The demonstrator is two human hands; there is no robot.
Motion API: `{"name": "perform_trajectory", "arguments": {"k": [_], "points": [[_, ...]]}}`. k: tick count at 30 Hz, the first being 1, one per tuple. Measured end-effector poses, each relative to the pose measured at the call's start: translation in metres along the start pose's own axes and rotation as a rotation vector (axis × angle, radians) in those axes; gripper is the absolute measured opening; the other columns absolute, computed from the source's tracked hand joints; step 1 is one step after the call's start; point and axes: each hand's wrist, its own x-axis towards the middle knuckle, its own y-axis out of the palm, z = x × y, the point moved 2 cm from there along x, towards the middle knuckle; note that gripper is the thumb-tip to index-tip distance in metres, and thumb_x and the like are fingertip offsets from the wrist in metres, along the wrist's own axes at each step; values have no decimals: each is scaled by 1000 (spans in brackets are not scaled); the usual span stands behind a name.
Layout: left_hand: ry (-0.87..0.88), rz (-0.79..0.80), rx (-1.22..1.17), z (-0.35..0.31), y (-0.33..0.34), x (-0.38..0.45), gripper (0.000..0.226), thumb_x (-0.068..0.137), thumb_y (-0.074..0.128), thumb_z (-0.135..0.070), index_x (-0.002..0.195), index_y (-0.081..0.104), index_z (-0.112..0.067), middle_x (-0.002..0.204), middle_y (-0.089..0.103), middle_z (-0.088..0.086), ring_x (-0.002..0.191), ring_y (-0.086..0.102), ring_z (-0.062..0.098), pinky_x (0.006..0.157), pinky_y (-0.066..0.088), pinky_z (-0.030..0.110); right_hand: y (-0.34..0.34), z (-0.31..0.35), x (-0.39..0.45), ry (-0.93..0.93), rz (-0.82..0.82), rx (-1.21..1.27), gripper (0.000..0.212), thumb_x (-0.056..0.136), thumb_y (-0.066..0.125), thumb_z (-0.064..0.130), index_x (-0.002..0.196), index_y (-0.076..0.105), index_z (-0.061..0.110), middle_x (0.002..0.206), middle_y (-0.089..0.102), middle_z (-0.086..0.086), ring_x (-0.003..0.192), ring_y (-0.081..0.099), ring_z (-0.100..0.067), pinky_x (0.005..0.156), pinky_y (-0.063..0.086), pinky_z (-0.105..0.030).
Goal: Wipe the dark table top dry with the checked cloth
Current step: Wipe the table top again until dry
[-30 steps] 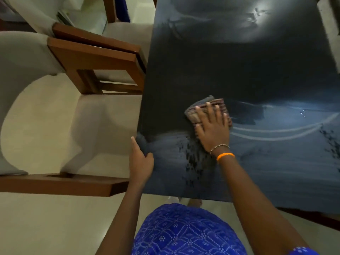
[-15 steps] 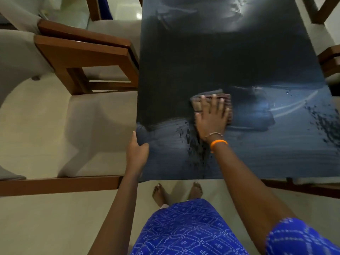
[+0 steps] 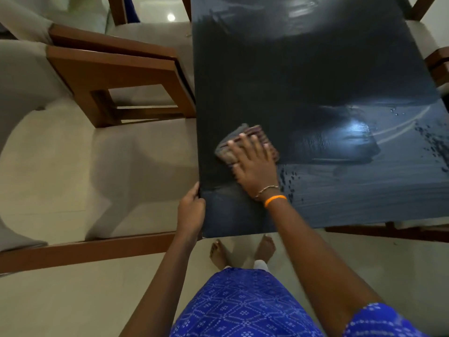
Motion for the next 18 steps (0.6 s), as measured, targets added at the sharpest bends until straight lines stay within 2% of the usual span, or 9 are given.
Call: {"name": "perform_trajectory", "arguments": {"k": [3,6,7,10,13,14,16,18], "points": [[13,-14,49,4,0,1,53,92,32,-3,140,38,-24,133,48,-9,91,48,-2,71,42,17,-24,-87,-15,300,-79,-32,58,88,32,35,146,24,31,158,17,-5,146,12,-30,116,7,-48],[34,-1,57,7,0,2,52,93,32,-4,141,37,-24,138,47,-5,105,48,8,87,45,31,-42,-151,-33,557,-120,-6,56,94,39,29,147,23,29,159,14,-4,145,10,-31,118,7,-52],[43,8,46,7,0,1,53,92,31,-4,141,37,-24,136,48,-6,106,48,8,87,45,31,-43,-158,-37,619,-126,11,57,94,41,27,147,22,29,159,12,-4,146,9,-31,118,7,-52],[51,33,-49,6,-2,-3,51,92,30,-3,138,41,-23,124,51,-10,96,50,-1,74,43,21,-38,-133,-36,708,-151,17,60,93,44,29,148,20,27,159,11,-7,146,7,-32,117,5,-53],[6,67,-218,4,-6,-5,34,99,30,-27,117,58,-32,114,61,-12,99,56,2,74,44,21,-20,-60,-34,533,-106,2,64,91,44,35,148,17,29,159,8,-8,146,4,-33,117,3,-53],[-2,96,-250,4,-8,-4,36,100,26,-36,120,56,-30,121,60,-9,107,55,4,83,43,22,-11,-31,-34,428,-68,7,64,91,43,37,148,15,30,159,7,-8,146,2,-33,116,2,-54],[-20,152,-304,6,-12,-3,53,98,18,-45,139,37,-17,142,44,0,126,44,11,98,34,25,9,29,-41,201,0,28,64,90,41,38,148,14,31,160,6,-7,146,1,-33,115,0,-54],[-34,165,-363,9,-16,-1,62,96,13,-50,141,33,-11,145,40,6,128,42,14,101,34,27,24,76,-53,19,56,71,63,90,41,36,148,16,30,159,7,-8,146,3,-33,115,-3,-53]]}}
